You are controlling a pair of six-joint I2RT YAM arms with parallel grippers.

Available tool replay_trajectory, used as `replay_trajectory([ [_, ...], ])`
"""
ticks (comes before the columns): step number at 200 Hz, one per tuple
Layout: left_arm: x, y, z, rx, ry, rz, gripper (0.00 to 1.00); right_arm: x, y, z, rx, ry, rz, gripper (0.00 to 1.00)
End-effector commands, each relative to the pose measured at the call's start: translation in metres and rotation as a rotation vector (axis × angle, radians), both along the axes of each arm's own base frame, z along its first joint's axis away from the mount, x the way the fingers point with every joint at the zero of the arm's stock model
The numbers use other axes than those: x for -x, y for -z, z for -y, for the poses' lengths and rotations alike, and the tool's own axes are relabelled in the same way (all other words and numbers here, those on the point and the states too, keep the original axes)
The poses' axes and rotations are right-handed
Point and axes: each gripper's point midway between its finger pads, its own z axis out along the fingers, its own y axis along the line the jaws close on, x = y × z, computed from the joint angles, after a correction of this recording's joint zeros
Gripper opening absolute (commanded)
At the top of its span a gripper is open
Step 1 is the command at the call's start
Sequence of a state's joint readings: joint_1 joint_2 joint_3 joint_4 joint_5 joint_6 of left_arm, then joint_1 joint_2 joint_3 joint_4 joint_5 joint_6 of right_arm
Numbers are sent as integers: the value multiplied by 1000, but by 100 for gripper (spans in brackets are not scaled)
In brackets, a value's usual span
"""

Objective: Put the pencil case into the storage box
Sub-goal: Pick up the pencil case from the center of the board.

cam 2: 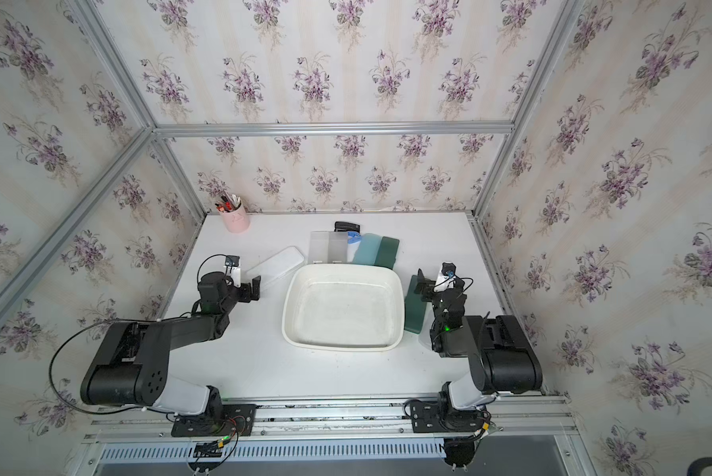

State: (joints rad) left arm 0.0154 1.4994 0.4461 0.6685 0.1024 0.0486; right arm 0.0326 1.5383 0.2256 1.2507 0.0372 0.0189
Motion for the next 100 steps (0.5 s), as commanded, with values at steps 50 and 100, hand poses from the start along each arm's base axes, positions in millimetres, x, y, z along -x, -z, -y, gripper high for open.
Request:
replay_trajectory([
  [50, -4, -8, -1, -7, -1, 33, 99, -2, -3, -1, 10, -8, 10, 100],
  [100, -3, -8, -1, -7, -1, 32, 99, -1, -4, -2, 9, -12, 12, 100],
])
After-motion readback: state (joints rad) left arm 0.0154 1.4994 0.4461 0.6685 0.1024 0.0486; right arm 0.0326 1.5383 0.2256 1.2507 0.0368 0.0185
